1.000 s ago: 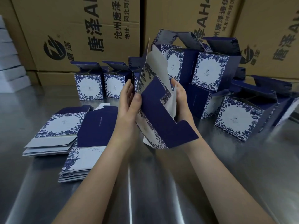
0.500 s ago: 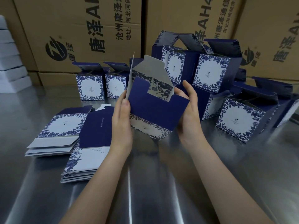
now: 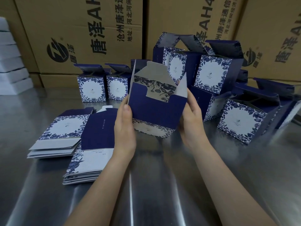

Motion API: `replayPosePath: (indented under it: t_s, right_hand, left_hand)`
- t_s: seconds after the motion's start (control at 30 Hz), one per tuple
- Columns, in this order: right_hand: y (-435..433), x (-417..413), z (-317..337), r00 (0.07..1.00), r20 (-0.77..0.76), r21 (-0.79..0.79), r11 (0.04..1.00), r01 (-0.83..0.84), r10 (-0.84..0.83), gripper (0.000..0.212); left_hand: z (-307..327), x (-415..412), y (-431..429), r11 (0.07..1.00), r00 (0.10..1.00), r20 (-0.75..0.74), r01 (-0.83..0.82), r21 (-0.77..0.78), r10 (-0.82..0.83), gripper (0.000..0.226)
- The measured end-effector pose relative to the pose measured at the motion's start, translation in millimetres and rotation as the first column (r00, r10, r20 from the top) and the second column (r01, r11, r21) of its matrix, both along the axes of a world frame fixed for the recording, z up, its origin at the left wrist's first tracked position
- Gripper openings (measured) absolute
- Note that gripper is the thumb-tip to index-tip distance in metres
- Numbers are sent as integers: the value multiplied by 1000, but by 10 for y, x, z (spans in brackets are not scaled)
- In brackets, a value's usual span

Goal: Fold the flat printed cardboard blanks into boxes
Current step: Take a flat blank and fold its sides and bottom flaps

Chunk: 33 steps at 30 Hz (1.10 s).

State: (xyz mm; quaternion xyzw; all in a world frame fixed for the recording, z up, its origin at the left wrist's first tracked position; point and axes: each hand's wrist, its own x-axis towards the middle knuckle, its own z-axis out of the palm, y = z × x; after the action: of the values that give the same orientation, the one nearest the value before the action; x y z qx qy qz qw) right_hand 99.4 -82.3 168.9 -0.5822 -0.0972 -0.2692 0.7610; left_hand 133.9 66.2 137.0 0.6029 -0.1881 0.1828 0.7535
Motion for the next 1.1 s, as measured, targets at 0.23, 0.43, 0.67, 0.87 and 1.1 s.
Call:
replayPosePath:
  t_s: [0.23,0.43,0.67,0.87,1.1]
  right_hand:
    - [-11,0,-14,997,-51,106,993,-55,61,25]
    - [-8,-13,-26,992,-70,117,989,-93,101,48]
    - [-2,-15,-8,999,-49,16,1000,-19,19,61]
    - [-16,-4,-51,995,50,-80,993,87,-83,53]
    - [-19,-19,-72,975,43,-180,958,223,-218,58]
  left_hand:
    - [-71,-12,-9,991,998,33,-65,114,62,66]
    - [-67,-43,-5,982,991,54,-127,142,120,64]
    - [-114,-37,5,943,968,119,-241,230,219,65]
    - [-139,-27,-5,922,963,180,-249,297,203,64]
    - [-121,-68,-22,919,967,198,-221,326,162,61]
